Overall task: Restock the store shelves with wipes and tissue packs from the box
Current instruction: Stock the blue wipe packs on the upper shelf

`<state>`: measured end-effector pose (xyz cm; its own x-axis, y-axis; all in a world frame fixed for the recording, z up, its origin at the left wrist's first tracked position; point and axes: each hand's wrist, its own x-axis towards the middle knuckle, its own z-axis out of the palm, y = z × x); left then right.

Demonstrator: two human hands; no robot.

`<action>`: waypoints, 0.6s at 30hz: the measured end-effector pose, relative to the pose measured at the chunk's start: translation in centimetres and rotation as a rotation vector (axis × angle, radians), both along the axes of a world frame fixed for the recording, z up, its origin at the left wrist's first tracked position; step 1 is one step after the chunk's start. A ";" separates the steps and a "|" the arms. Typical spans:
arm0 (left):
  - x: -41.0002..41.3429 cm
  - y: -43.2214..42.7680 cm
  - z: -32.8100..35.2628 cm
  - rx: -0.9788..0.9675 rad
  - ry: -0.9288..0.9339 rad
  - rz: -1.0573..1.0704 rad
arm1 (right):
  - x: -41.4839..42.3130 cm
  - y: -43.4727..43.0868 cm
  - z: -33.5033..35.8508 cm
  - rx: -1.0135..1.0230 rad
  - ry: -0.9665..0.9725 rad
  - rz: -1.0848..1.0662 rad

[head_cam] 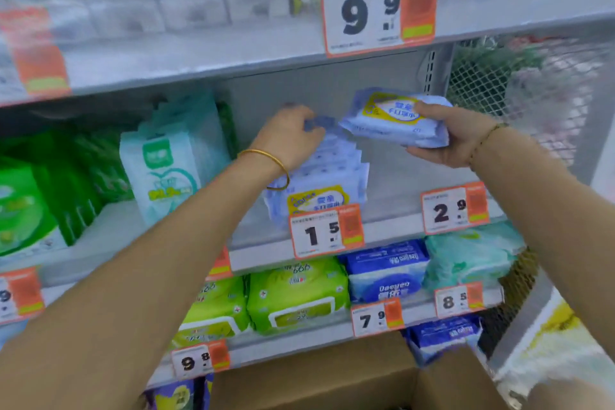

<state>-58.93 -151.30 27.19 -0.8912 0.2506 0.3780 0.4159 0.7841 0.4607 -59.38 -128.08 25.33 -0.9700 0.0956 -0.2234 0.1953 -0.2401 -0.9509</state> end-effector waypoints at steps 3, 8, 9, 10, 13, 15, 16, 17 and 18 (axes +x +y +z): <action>-4.3 1.7 -0.4 -0.380 -0.083 0.008 | -6.0 0.7 -0.6 0.073 0.016 -0.071; -10.5 1.8 -2.6 -0.548 -0.253 0.137 | -15.4 -0.4 -2.1 0.285 0.107 -0.208; -10.9 1.7 -2.9 -0.555 -0.257 0.145 | -16.7 -1.1 -2.4 0.322 0.124 -0.187; -11.1 1.7 -3.2 -0.559 -0.255 0.149 | -18.0 -1.9 -2.8 0.375 0.144 -0.164; -10.9 1.6 -3.7 -0.541 -0.250 0.158 | -20.3 -4.7 -3.2 0.618 0.236 -0.006; -10.8 1.5 -3.8 -0.558 -0.226 0.150 | -20.9 -5.9 -3.5 0.816 0.264 0.132; -10.9 1.4 -3.9 -0.566 -0.220 0.147 | -21.2 -6.1 -3.8 0.907 0.279 0.168; -10.9 1.4 -3.9 -0.572 -0.219 0.149 | -21.2 -6.4 -3.9 0.955 0.301 0.174; -10.9 1.4 -3.9 -0.576 -0.223 0.154 | -21.4 -6.4 -4.1 0.954 0.332 0.163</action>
